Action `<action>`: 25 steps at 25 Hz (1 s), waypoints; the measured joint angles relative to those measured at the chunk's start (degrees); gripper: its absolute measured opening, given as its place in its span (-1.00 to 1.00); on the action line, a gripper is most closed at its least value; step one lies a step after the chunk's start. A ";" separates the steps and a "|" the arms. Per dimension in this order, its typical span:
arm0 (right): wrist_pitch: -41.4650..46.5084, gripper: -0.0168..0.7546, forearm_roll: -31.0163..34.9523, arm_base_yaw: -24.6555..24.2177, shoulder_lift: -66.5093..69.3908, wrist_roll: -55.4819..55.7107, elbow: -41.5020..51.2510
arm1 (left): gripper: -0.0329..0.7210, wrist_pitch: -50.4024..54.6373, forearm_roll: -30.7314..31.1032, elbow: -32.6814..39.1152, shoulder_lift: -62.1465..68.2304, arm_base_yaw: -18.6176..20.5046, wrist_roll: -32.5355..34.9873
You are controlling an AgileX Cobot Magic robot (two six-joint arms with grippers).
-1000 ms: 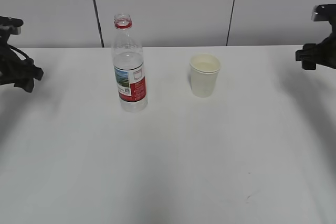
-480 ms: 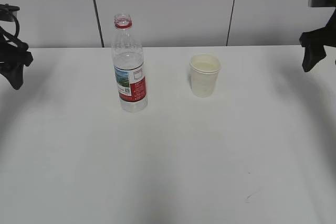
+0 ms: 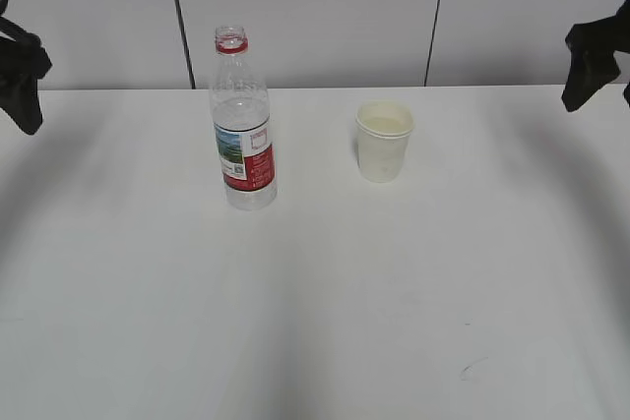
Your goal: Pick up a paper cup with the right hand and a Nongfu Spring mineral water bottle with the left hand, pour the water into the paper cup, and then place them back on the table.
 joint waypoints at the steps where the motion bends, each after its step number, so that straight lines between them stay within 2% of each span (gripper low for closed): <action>1: 0.00 0.56 0.00 0.00 -1.15 -0.31 0.23 | 0.41 0.00 -0.36 0.34 -1.11 0.00 0.31; 5: 0.14 0.56 -0.10 0.04 -6.52 -1.37 3.60 | 0.41 0.06 -0.60 5.06 -6.64 0.00 0.62; 21: 0.14 0.56 1.89 0.04 -27.86 -2.97 31.89 | 0.41 0.31 -0.76 34.62 -35.09 0.00 0.62; 25: 0.14 0.56 2.02 0.04 -33.46 -3.06 36.36 | 0.41 -0.29 -0.73 42.24 -44.17 0.00 0.62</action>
